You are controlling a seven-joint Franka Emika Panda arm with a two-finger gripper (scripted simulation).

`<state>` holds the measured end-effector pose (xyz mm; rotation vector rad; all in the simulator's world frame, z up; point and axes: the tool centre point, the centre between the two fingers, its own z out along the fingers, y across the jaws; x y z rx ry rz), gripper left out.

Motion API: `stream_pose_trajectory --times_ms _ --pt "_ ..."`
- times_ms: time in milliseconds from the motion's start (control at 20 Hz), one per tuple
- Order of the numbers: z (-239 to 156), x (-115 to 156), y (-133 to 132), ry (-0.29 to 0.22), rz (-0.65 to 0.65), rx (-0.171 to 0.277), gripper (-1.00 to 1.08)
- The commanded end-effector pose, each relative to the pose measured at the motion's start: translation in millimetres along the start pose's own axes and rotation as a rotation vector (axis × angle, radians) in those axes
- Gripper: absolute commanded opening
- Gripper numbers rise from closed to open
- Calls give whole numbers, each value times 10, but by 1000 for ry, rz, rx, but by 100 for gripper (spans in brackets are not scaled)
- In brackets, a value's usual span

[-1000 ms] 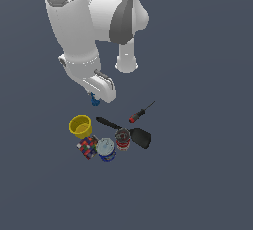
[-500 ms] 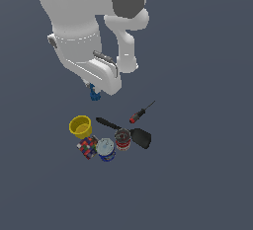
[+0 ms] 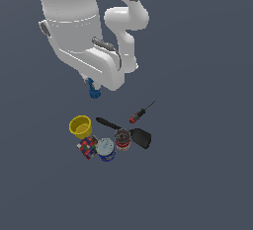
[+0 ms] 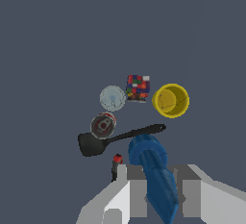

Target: Pick up a designated object from a clutter of objects.

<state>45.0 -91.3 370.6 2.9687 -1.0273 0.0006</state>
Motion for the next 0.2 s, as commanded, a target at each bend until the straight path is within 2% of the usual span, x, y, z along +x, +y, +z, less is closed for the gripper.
stream_pose_trajectory --times_ms 0,150 --pt "-38 14 -21 0 0 0 -100" --pt "-51 18 -28 0 0 0 -100"
